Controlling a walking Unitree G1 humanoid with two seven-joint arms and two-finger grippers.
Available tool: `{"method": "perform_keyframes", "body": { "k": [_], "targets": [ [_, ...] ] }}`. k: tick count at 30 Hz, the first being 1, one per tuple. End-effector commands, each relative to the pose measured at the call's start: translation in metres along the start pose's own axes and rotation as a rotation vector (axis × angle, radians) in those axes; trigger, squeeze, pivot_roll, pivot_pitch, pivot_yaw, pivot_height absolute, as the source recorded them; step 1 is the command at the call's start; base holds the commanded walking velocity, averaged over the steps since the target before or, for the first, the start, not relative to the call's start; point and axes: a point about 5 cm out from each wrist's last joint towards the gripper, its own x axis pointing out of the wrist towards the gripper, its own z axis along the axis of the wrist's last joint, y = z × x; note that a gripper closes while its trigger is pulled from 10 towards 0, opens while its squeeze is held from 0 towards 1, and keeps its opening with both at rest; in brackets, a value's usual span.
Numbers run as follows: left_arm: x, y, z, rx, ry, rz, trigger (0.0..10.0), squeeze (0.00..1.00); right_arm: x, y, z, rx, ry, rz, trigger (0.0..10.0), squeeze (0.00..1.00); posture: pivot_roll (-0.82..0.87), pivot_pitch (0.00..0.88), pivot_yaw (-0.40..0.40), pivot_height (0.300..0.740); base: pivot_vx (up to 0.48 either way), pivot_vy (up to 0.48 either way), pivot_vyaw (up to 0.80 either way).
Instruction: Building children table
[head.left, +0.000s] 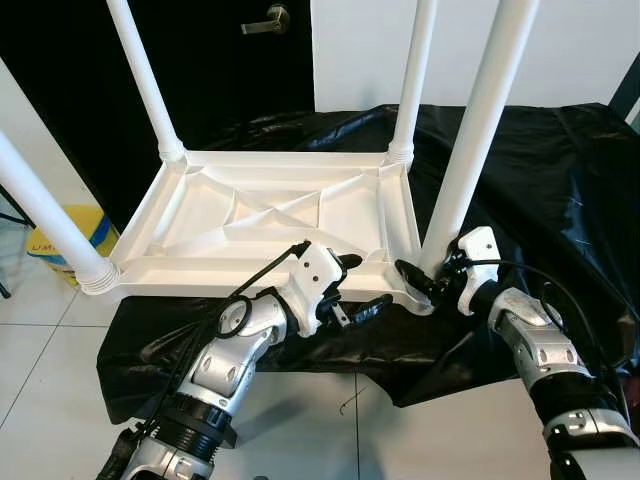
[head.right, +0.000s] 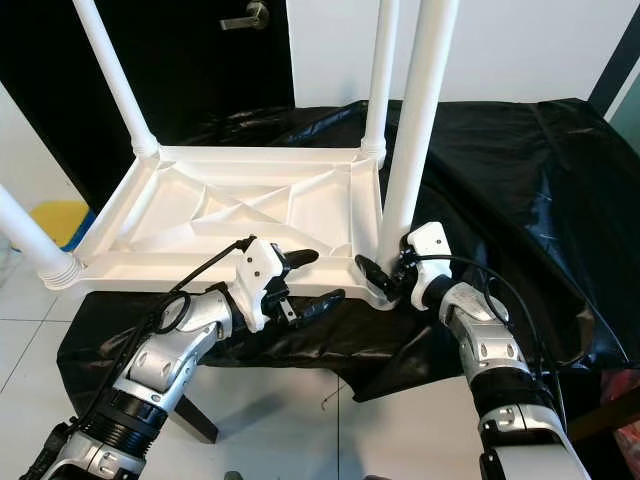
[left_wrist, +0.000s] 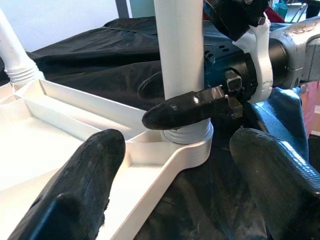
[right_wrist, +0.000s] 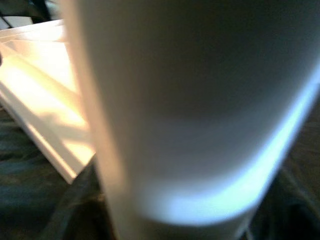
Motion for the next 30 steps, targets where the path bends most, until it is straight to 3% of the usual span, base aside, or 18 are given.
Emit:
{"method": "perform_keyframes", "body": {
  "k": [1,8,9,11,12,17,21,24,25,30],
  "targets": [
    [-0.002,0.000,-0.003,0.011,0.015,0.006,10.0,0.00,0.003,0.002,-0.001,-0.008,0.015,0.026,0.0,0.00,-0.09,0.000,-0.008,0.740,0.000,0.000,0.00],
    [-0.003,-0.003,-0.004,0.006,0.017,0.006,10.0,0.00,-0.004,0.003,-0.011,0.013,0.037,0.020,0.0,0.00,-0.09,0.000,-0.004,0.740,0.000,0.000,0.00],
    [-0.003,-0.003,-0.004,0.004,0.017,0.005,10.0,0.00,-0.005,0.004,-0.013,0.018,0.040,0.012,1.6,0.00,-0.10,0.000,-0.005,0.740,0.000,0.000,0.00],
    [-0.003,-0.003,-0.004,0.004,0.017,0.005,10.0,0.00,-0.005,0.004,-0.013,0.018,0.040,0.012,1.6,0.00,-0.10,0.000,-0.005,0.740,0.000,0.000,0.00],
    [-0.003,-0.005,-0.005,-0.002,0.017,-0.001,10.0,0.00,-0.008,0.007,-0.016,0.029,0.036,-0.021,10.0,0.00,-0.10,0.000,-0.001,0.740,0.000,0.000,0.00],
    [-0.003,-0.007,-0.005,-0.006,0.017,-0.007,10.0,0.00,-0.009,0.009,-0.017,0.033,0.030,-0.074,10.0,0.00,-0.11,0.000,-0.001,0.740,0.000,0.000,0.00],
    [-0.002,-0.009,-0.006,-0.013,0.018,-0.012,10.0,0.00,-0.010,0.010,-0.019,-0.008,0.041,-0.206,10.0,0.00,-0.11,0.003,0.000,0.740,0.000,0.000,0.00],
    [-0.002,-0.010,-0.007,-0.016,0.018,-0.015,10.0,0.00,-0.011,0.015,-0.020,0.000,0.027,-0.294,10.0,0.00,-0.11,0.012,0.000,0.740,0.000,0.000,0.00],
    [-0.003,-0.011,-0.007,-0.019,0.019,-0.017,10.0,0.00,-0.013,0.020,-0.020,0.017,0.010,-0.375,10.0,0.00,-0.11,0.012,0.001,0.740,0.000,0.000,0.00],
    [-0.003,-0.011,-0.007,-0.022,0.020,-0.018,10.0,0.00,-0.017,0.024,-0.020,0.054,0.008,-0.496,10.0,0.00,-0.11,0.015,0.002,0.740,0.000,0.000,0.00]
  ]
}}
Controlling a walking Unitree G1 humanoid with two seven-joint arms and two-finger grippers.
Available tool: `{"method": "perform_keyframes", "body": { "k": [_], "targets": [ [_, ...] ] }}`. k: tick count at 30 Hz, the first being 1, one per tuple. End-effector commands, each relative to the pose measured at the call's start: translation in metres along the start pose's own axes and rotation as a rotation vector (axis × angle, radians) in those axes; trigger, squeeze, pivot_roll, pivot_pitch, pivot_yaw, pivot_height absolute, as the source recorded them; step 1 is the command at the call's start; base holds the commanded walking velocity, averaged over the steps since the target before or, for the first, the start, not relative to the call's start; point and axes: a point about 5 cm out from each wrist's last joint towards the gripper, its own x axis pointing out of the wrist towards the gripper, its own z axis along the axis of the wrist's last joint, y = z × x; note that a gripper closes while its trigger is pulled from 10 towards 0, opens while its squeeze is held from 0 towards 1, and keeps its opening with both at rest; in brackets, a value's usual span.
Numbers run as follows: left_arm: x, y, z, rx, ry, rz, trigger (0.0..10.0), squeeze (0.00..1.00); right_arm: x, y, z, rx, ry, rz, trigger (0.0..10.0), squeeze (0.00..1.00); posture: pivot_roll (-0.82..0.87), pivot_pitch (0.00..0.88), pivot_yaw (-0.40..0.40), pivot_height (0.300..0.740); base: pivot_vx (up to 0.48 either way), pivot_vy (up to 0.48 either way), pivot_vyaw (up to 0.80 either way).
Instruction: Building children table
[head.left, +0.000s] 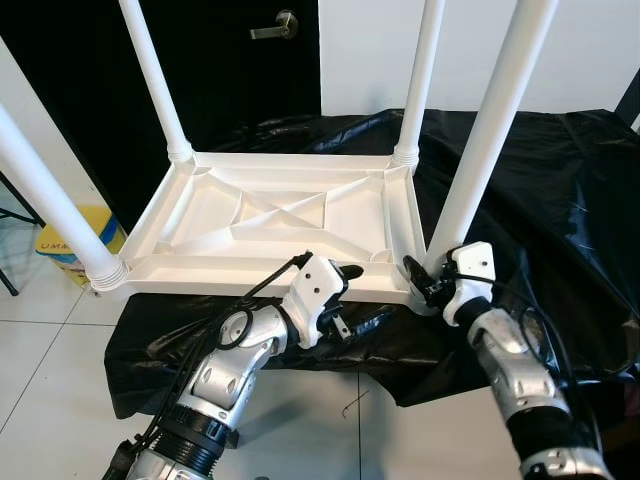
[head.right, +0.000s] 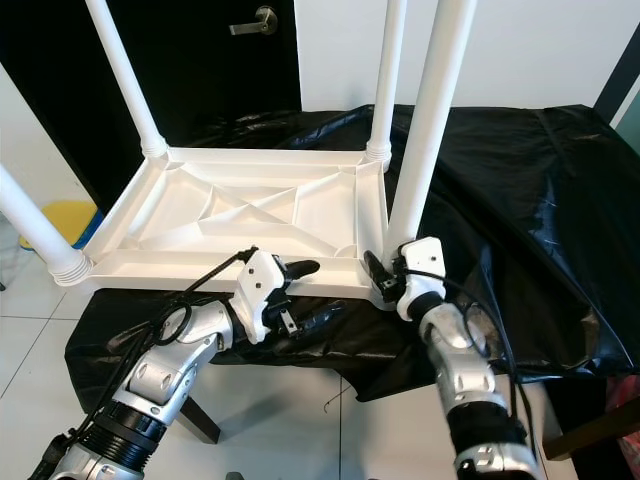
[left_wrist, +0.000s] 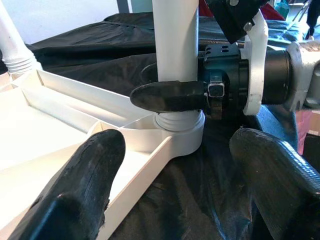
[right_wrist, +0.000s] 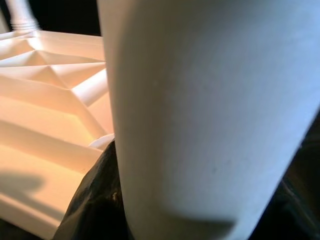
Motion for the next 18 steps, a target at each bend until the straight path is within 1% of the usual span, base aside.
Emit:
{"method": "perform_keyframes", "body": {
  "k": [1,2,3,4,5,6,7,9,10,12,16,18],
  "targets": [
    [-0.001,-0.001,-0.001,0.000,0.013,-0.004,10.0,0.00,-0.009,-0.009,-0.014,0.005,0.081,-0.113,10.0,0.00,-0.11,0.015,0.002,0.740,0.000,0.000,0.00],
    [-0.001,-0.001,-0.001,0.000,0.013,-0.004,10.0,0.00,-0.009,-0.009,-0.014,0.005,0.081,-0.113,10.0,0.00,-0.11,0.015,0.002,0.740,0.000,0.000,0.00],
    [-0.001,-0.001,-0.001,0.000,0.013,-0.004,10.0,0.00,-0.012,-0.006,-0.015,0.002,0.083,-0.205,10.0,0.00,-0.11,0.014,0.002,0.740,0.000,0.000,0.00],
    [0.000,-0.001,-0.001,0.000,0.013,-0.004,10.0,0.00,-0.014,-0.003,-0.015,0.015,0.079,-0.256,10.0,0.00,-0.12,0.013,0.002,0.740,0.000,0.000,0.00],
    [0.000,-0.001,-0.001,0.000,0.013,-0.003,10.0,0.00,-0.015,0.000,-0.015,0.023,0.077,-0.289,10.0,0.00,-0.12,0.013,0.002,0.740,0.000,0.000,0.00],
    [0.000,-0.001,-0.001,0.000,0.013,-0.003,10.0,0.00,-0.015,0.000,-0.015,0.023,0.077,-0.289,10.0,0.00,-0.12,0.013,0.002,0.740,0.000,0.000,0.00],
    [0.000,-0.001,-0.001,0.000,0.012,-0.004,10.0,0.00,-0.017,0.009,-0.015,0.038,0.080,-0.321,10.0,0.00,-0.12,0.013,0.002,0.740,0.000,0.000,0.00],
    [0.000,-0.001,-0.001,0.000,0.012,-0.004,10.0,0.00,-0.017,0.012,-0.015,0.040,0.080,-0.330,10.0,0.00,-0.12,0.013,0.002,0.740,0.000,0.000,0.00],
    [0.000,-0.001,-0.001,0.001,0.012,-0.004,10.0,0.00,-0.017,0.017,-0.015,0.050,0.083,-0.341,10.0,0.00,-0.12,0.012,0.001,0.740,0.000,0.000,0.00],
    [0.001,-0.001,0.000,0.001,0.010,-0.004,10.0,0.00,-0.015,0.026,-0.013,0.063,0.079,-0.326,10.0,0.00,-0.12,0.011,0.002,0.740,0.000,0.000,0.00],
    [0.001,-0.001,0.000,0.001,0.009,-0.005,10.0,0.00,-0.015,0.026,-0.010,0.061,0.080,-0.341,10.0,0.00,-0.12,0.011,0.003,0.740,0.000,0.000,0.00],
    [0.002,-0.001,0.000,0.004,0.010,-0.008,10.0,0.00,-0.017,0.027,-0.008,0.044,0.081,-0.344,10.0,0.00,-0.12,0.010,0.003,0.740,0.000,0.000,0.00]
  ]
}}
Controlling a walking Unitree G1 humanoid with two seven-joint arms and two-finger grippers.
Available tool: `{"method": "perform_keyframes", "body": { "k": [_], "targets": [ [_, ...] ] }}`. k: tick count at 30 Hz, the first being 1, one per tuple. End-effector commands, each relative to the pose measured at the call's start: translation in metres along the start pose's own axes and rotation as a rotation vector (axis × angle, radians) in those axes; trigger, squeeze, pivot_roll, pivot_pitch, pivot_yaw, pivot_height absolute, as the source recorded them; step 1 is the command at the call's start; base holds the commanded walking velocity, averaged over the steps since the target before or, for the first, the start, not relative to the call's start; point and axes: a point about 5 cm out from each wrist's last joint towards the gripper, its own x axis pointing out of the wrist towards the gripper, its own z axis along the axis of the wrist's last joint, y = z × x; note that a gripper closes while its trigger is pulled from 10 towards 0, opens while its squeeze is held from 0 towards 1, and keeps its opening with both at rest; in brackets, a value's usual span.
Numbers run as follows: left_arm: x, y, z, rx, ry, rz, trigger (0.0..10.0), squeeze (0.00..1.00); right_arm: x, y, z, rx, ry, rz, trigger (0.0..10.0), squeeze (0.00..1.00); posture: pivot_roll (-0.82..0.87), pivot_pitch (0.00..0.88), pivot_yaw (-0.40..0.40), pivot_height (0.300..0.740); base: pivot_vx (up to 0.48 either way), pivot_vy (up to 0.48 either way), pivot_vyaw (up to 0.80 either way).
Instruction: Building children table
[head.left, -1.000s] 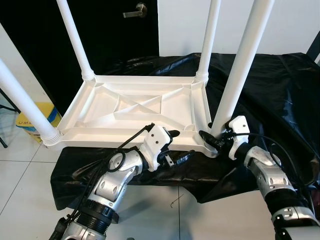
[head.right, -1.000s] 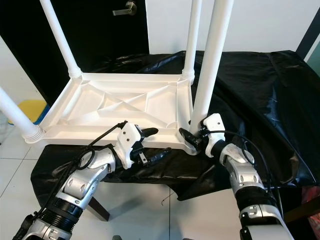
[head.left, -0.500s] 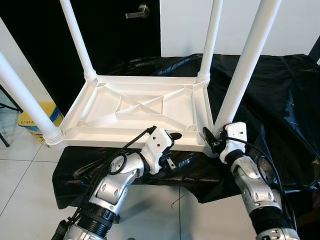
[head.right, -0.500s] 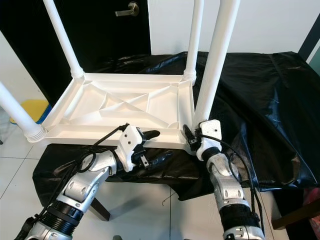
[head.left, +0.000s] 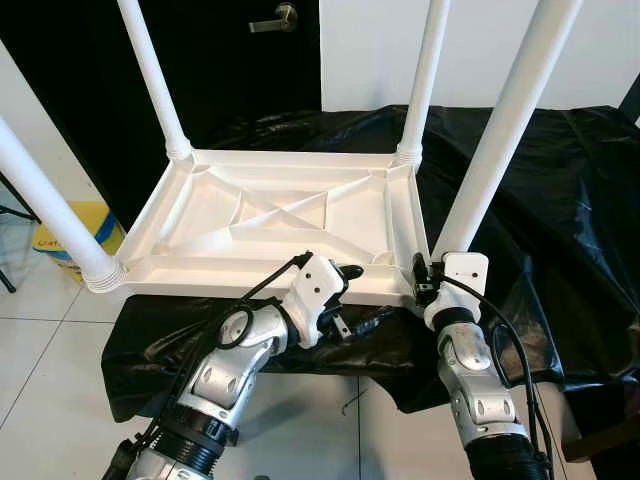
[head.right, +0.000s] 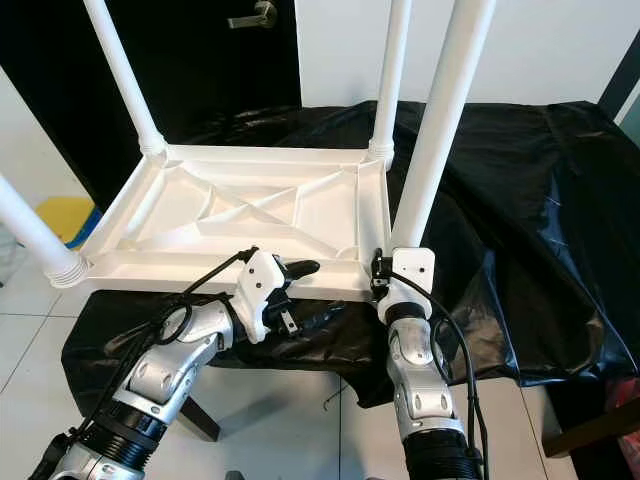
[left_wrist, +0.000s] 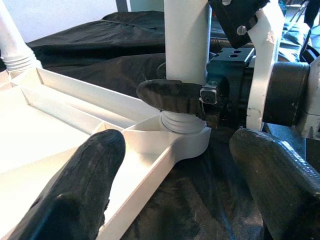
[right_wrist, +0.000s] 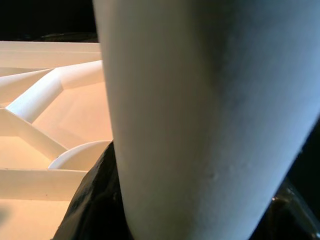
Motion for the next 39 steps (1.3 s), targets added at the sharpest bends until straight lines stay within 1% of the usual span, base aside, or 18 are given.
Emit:
{"method": "perform_keyframes", "body": {
  "k": [1,7,13,14,15,16,21,22,23,24,25,26,29,30,33,36,37,39],
  "targets": [
    [0.001,0.000,-0.001,0.004,0.012,-0.006,10.0,0.00,-0.008,0.001,-0.011,-0.038,0.051,-0.002,10.0,0.00,-0.13,0.009,0.008,0.740,0.000,0.000,0.00],
    [0.001,0.000,-0.001,0.005,0.012,-0.010,10.0,0.00,-0.009,0.004,-0.007,-0.038,0.034,-0.008,10.0,0.00,-0.13,0.008,0.009,0.740,0.000,0.000,0.00],
    [0.001,0.000,-0.001,0.007,0.012,-0.012,10.0,0.00,-0.009,0.001,-0.006,-0.046,0.035,-0.022,10.0,0.00,-0.13,0.005,0.006,0.740,0.000,0.000,0.00],
    [0.001,0.000,-0.001,0.007,0.012,-0.011,10.0,0.00,-0.009,0.001,-0.006,-0.045,0.037,-0.022,10.0,0.90,-0.13,0.005,0.006,0.740,0.000,0.000,0.00],
    [0.001,0.000,-0.001,0.007,0.012,-0.011,10.0,0.00,-0.009,0.001,-0.006,-0.045,0.037,-0.022,10.0,0.90,-0.13,0.005,0.006,0.740,0.000,0.000,0.00],
    [0.001,0.000,-0.001,0.006,0.012,-0.010,10.0,0.00,-0.007,0.000,-0.004,-0.035,0.029,0.000,10.0,1.00,-0.13,0.004,0.005,0.740,0.000,0.000,0.00],
    [0.000,0.000,-0.001,0.007,0.014,-0.008,10.0,0.00,-0.006,-0.004,0.000,-0.033,0.003,0.041,10.0,1.00,-0.12,0.001,0.003,0.740,0.000,0.000,0.00],
    [0.000,0.001,-0.001,0.008,0.015,-0.001,10.0,0.00,-0.006,-0.007,0.002,-0.028,-0.018,0.091,10.0,1.00,-0.12,0.007,0.005,0.740,0.000,0.000,0.00],
    [0.000,0.001,-0.001,0.008,0.015,-0.001,10.0,0.00,-0.006,-0.007,0.002,-0.028,-0.018,0.091,10.0,1.00,-0.12,0.007,0.005,0.740,0.000,0.000,0.00],
    [-0.001,0.003,0.000,0.009,0.013,0.007,10.0,0.00,-0.006,-0.010,0.003,-0.022,-0.031,0.164,10.0,1.00,-0.12,0.012,0.007,0.740,0.000,0.000,0.00],
    [-0.002,0.004,0.000,0.009,0.011,0.009,10.0,0.00,-0.006,-0.012,0.003,-0.020,-0.032,0.194,10.0,1.00,-0.12,0.012,0.007,0.740,0.000,0.000,0.00],
    [-0.002,0.004,0.000,0.009,0.012,0.009,10.0,0.00,-0.006,-0.013,0.003,-0.019,-0.029,0.237,10.0,0.00,-0.12,0.016,0.007,0.740,0.000,0.000,0.00],
    [-0.002,0.003,-0.001,0.009,0.017,0.004,10.0,0.00,-0.006,-0.016,0.001,-0.027,-0.009,0.381,10.0,0.00,-0.13,0.016,0.011,0.740,0.000,0.000,0.00],
    [-0.002,0.003,-0.001,0.009,0.017,0.004,10.0,0.00,-0.006,-0.016,0.001,-0.027,-0.009,0.381,10.0,0.00,-0.13,0.016,0.011,0.740,0.000,0.000,0.00],
    [-0.002,0.003,-0.001,0.008,0.017,0.002,10.0,0.00,-0.005,-0.018,0.001,-0.035,-0.003,0.440,10.0,0.00,-0.13,0.014,0.011,0.740,0.000,0.000,0.00],
    [-0.002,0.003,-0.001,0.009,0.018,-0.001,10.0,0.00,-0.002,-0.021,0.000,-0.050,0.007,0.540,10.0,0.00,-0.13,0.009,0.015,0.740,0.000,0.000,0.00],
    [-0.002,0.003,-0.001,0.009,0.018,-0.001,10.0,0.00,-0.002,-0.021,0.000,-0.050,0.007,0.540,10.0,0.00,-0.13,0.009,0.015,0.740,0.000,0.000,0.00],
    [-0.002,0.003,-0.001,0.011,0.018,-0.002,10.0,0.00,0.004,-0.021,-0.001,-0.087,0.013,0.613,10.0,0.00,-0.12,0.001,0.018,0.740,0.000,0.000,0.00]
  ]
}}
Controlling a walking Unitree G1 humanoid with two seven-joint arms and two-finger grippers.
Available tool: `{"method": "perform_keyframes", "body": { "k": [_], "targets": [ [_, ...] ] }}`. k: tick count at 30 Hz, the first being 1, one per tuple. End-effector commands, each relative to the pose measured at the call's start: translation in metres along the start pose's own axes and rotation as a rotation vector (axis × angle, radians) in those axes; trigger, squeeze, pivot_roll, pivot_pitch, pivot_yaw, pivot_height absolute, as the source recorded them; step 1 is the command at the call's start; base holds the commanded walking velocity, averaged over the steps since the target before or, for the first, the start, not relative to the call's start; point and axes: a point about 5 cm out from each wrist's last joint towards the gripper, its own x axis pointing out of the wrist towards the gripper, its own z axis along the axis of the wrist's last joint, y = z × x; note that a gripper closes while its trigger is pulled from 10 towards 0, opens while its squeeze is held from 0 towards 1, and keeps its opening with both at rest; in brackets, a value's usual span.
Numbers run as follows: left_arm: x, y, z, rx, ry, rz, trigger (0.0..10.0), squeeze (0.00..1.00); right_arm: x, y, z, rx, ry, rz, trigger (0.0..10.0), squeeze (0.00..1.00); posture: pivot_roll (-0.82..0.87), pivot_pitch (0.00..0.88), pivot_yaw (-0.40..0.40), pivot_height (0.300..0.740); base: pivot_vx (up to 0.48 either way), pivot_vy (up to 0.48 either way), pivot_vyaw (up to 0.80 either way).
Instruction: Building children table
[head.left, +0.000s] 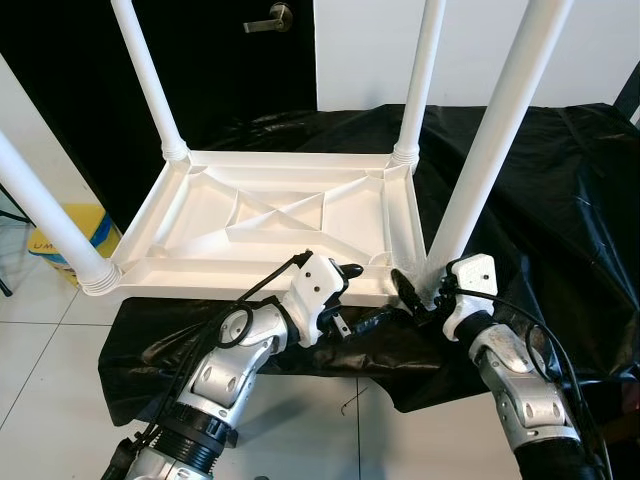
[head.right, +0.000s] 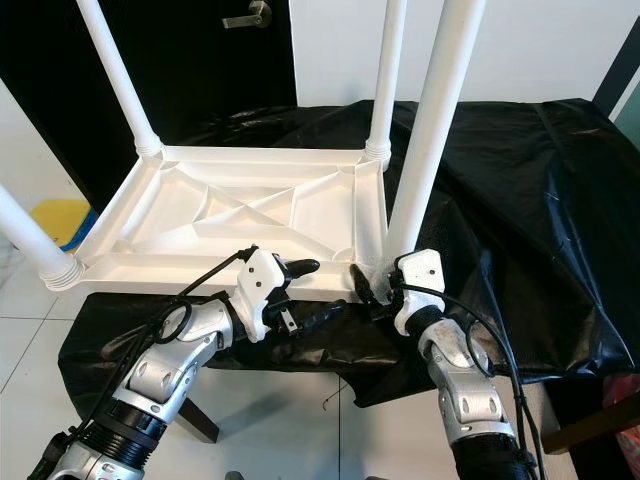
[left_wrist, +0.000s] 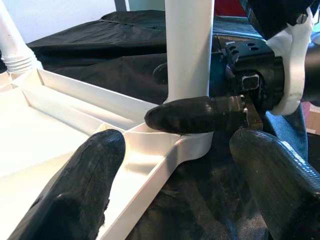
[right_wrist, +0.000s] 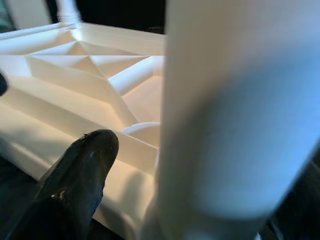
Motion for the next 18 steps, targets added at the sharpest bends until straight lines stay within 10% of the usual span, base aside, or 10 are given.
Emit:
{"method": "perform_keyframes", "body": {
  "k": [1,6,8,9,10,18],
  "targets": [
    [0.000,0.002,-0.001,0.005,0.013,-0.006,10.0,0.00,0.003,0.000,-0.002,-0.012,0.010,0.056,10.0,0.00,-0.12,0.001,0.018,0.740,0.000,0.000,0.00],
    [0.000,0.003,-0.001,0.011,0.013,-0.004,10.0,0.00,0.012,-0.006,-0.003,-0.020,0.028,0.114,10.0,0.00,-0.11,0.000,0.007,0.740,0.000,0.000,0.00],
    [0.000,0.003,0.000,0.012,0.011,0.000,10.0,0.00,0.014,-0.006,-0.006,-0.028,0.042,0.136,2.3,0.00,-0.11,0.000,0.004,0.740,0.000,0.000,0.00],
    [0.000,0.003,0.000,0.012,0.011,0.000,10.0,0.00,0.014,-0.006,-0.006,-0.028,0.042,0.136,2.3,0.00,-0.11,0.000,0.004,0.740,0.000,0.000,0.00],
    [0.000,0.004,0.000,0.012,0.011,0.003,10.0,0.00,0.014,-0.006,-0.007,-0.030,0.048,0.148,0.0,0.00,-0.11,0.000,-0.001,0.740,0.000,0.000,0.00],
    [-0.001,0.003,0.000,0.012,0.010,0.008,10.0,0.00,0.011,-0.007,-0.015,-0.029,0.068,0.179,0.0,0.00,-0.11,0.000,-0.002,0.740,0.000,0.000,0.00]
  ]
}}
